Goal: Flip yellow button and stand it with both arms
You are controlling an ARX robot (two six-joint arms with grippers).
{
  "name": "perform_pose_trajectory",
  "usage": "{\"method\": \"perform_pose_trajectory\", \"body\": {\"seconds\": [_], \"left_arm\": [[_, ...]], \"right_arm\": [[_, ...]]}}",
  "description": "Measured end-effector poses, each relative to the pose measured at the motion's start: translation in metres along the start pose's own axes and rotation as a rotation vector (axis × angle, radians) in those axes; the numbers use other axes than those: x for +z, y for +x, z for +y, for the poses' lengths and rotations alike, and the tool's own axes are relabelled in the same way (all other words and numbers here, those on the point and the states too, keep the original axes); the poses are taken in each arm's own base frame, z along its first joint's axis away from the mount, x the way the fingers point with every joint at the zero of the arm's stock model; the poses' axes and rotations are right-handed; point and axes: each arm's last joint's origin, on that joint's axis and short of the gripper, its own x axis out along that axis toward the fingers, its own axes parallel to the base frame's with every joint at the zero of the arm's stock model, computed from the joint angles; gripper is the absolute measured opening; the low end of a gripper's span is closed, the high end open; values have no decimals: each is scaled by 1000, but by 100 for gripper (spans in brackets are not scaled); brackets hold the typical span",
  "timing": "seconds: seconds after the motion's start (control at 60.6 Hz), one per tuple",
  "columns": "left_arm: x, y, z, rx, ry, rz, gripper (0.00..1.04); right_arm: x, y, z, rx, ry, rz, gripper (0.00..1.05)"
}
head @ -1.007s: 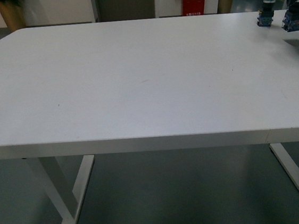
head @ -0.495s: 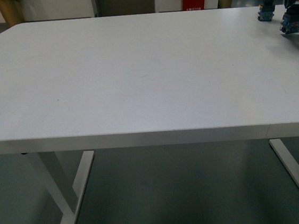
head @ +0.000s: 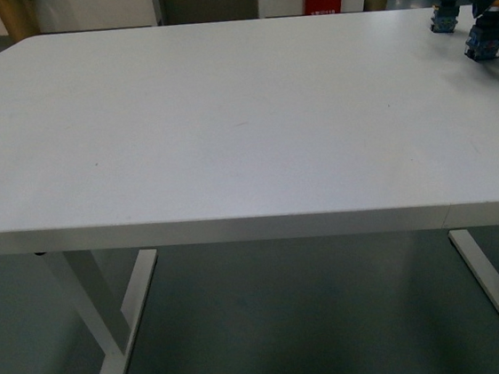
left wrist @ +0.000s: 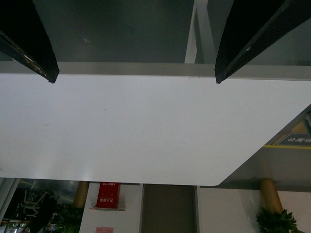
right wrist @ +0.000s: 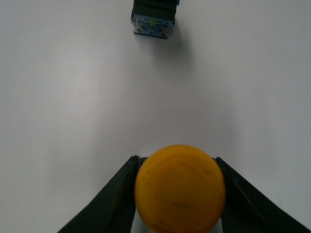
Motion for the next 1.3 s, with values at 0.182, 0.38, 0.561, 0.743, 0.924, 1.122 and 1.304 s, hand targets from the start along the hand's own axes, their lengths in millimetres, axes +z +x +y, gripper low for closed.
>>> {"method": "perform_pose_trajectory", "body": {"seconds": [0.182, 0.38, 0.561, 0.743, 0.924, 1.122, 1.304], "left_arm": [[0, 0, 0, 0, 0, 0, 99], [0, 0, 0, 0, 0, 0, 99], [0, 0, 0, 0, 0, 0, 99], [0, 0, 0, 0, 0, 0, 99], [0, 0, 0, 0, 0, 0, 99], [0, 0, 0, 0, 0, 0, 99], [0, 0, 0, 0, 0, 0, 99]], "right_arm": [[0, 1, 1, 9, 4, -2, 73], [1, 2, -1, 9, 9, -16, 98], [-1, -2, -6, 31, 12, -48, 98], [-2, -35, -10, 104, -6, -130, 98], [-6, -101, -19, 211, -10, -245, 98], [-34, -191, -32, 391, 23, -363, 98], [-85, -275, -43, 551, 80, -463, 98]]}}
